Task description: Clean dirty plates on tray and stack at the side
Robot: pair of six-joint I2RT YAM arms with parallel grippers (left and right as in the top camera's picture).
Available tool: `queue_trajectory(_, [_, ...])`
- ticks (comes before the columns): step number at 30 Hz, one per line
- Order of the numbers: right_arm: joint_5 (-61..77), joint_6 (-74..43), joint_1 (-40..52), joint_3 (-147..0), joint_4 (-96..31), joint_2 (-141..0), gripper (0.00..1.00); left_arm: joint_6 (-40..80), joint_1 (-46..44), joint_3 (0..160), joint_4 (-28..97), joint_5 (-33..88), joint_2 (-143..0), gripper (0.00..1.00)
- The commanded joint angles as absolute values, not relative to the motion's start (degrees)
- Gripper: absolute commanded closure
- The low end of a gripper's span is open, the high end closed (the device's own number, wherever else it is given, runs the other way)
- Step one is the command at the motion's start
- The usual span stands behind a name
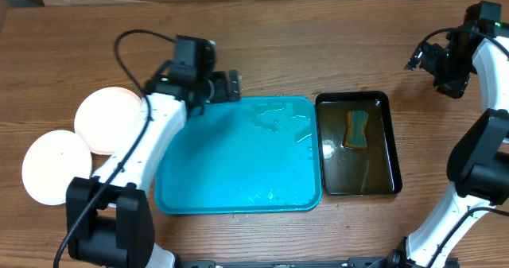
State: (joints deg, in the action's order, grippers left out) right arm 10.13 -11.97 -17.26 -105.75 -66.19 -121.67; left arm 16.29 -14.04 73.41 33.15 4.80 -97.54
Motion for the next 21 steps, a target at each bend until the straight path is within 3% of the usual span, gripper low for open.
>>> queue_trajectory(1, [10.3,-12.0,-17.4,-106.5,-66.0,-119.9,0.0,15.3,-17.0,73.2,33.0,3.0,-97.1,0.0])
queue_trajectory(11, [10.3,-12.0,-16.6,-106.5,-66.1,-117.0,0.0,15.3,-20.0,73.2,33.0,3.0,-97.1,0.0])
queue_trajectory(21, [10.3,-12.0,-8.2,-106.5,-66.0,-92.6,0.0,15.3,-20.0,73.2,33.0,3.0,-97.1,0.0])
